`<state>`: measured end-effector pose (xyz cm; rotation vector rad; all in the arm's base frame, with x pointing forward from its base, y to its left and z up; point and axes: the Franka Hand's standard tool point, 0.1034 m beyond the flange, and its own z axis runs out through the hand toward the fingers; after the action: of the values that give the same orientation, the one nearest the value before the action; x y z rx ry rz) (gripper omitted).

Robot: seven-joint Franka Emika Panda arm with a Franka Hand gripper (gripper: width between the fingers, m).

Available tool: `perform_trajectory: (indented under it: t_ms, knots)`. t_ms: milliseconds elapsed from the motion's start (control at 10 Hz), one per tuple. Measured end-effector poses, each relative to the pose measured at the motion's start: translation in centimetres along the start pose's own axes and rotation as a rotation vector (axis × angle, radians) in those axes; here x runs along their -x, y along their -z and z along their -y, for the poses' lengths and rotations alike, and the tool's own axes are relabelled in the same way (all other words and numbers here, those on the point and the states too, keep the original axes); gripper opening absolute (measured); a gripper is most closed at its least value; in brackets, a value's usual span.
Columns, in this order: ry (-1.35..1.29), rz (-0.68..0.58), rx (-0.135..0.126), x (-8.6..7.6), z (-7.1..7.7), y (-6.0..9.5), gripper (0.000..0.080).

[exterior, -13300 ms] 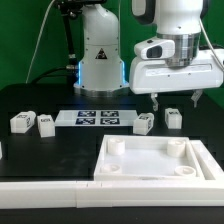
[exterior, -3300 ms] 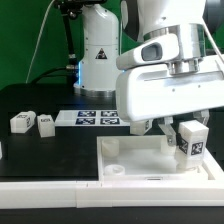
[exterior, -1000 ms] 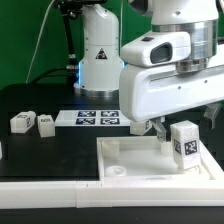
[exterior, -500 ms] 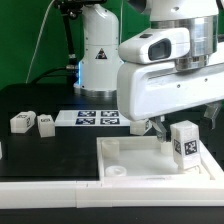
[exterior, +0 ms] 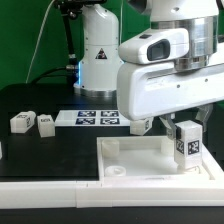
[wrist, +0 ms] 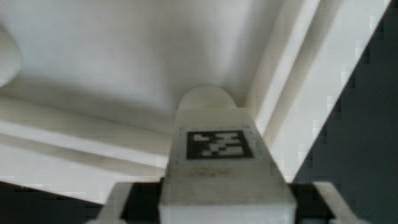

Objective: Assemble one leg

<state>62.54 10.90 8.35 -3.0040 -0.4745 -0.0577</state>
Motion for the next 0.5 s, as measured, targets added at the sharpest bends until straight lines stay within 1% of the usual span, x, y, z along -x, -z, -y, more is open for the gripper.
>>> perform_trajectory:
  t_ms: [300,500]
  knots:
    - [-0.277,0.001,-0.006,0.02,0.27,-0.07,0.029]
    - [-0.594,0.005,-0.026,0.05,0.63,-0.17,0.029]
